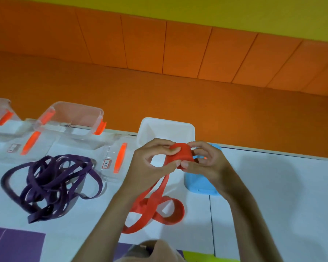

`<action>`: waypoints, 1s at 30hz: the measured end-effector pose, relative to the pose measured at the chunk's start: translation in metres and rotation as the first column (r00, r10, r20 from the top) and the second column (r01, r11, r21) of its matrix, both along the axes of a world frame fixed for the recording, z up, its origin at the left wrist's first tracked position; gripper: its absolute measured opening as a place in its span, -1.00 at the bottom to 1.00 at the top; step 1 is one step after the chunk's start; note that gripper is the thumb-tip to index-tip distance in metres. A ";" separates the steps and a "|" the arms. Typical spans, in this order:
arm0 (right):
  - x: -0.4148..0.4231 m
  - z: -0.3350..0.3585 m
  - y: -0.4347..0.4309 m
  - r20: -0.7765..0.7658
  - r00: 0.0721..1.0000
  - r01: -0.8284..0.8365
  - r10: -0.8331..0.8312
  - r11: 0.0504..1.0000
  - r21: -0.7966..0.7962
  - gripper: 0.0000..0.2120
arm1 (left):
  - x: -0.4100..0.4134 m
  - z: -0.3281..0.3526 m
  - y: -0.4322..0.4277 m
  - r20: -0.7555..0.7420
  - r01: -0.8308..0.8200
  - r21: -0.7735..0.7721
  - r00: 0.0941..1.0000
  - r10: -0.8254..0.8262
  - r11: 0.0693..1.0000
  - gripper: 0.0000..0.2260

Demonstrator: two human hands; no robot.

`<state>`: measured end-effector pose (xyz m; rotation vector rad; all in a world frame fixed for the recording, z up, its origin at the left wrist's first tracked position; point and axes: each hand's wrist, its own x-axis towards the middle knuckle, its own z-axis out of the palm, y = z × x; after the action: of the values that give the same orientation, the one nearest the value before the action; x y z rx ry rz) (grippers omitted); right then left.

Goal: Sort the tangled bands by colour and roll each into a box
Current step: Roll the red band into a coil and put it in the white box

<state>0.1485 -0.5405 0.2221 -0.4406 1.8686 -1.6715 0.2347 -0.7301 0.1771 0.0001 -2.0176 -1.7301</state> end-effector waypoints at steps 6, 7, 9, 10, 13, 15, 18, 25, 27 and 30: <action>0.020 -0.007 -0.029 0.145 0.986 0.078 -0.083 0.996 0.046 -0.53 | 0.011 -0.007 -0.040 0.155 0.202 0.094 0.964 -0.215 0.975 -0.65; 0.025 -0.010 -0.036 0.197 0.976 0.094 -0.096 0.995 0.022 -0.54 | 0.012 -0.007 -0.046 0.177 0.223 0.112 0.954 -0.240 0.968 -0.65; 0.036 -0.019 -0.048 0.305 0.947 0.132 -0.103 0.988 -0.076 -0.50 | 0.014 -0.007 -0.058 0.194 0.242 0.112 0.946 -0.260 0.964 -0.66; 0.042 -0.023 -0.053 0.350 0.932 0.151 -0.094 0.979 -0.139 -0.47 | 0.015 -0.006 -0.062 0.170 0.229 0.109 0.954 -0.245 0.967 -0.65; 0.056 -0.030 -0.066 0.466 0.884 0.210 -0.036 0.922 -0.327 -0.53 | 0.021 -0.005 -0.061 0.031 0.115 0.206 0.992 -0.124 0.972 -0.64; 0.063 -0.033 -0.074 0.499 0.866 0.247 -0.016 0.882 -0.401 -0.49 | 0.026 -0.006 -0.055 -0.043 0.039 0.281 0.999 -0.028 0.959 -0.68; 0.073 -0.037 -0.082 0.512 0.858 0.293 -0.042 0.859 -0.420 -0.37 | 0.034 -0.009 -0.062 -0.051 0.054 0.284 0.998 -0.042 0.957 -0.71; 0.075 -0.032 -0.078 0.190 0.979 0.120 -0.078 0.968 -0.222 -0.52 | 0.048 -0.013 -0.080 0.051 0.160 0.251 0.983 -0.178 0.955 -0.67; 0.072 -0.027 -0.075 0.060 0.993 0.105 -0.099 0.988 -0.110 -0.52 | 0.048 -0.012 -0.077 0.056 0.137 0.219 0.987 -0.152 0.966 -0.68; 0.064 -0.015 -0.062 -0.042 0.996 0.079 -0.077 0.996 0.041 -0.49 | 0.046 -0.013 -0.076 0.073 0.132 0.054 0.988 -0.136 0.990 -0.66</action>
<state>0.2121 -0.6024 0.2066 -0.3912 1.9706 -1.6816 0.2807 -0.8061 0.1640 -0.0550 -2.0717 -1.8886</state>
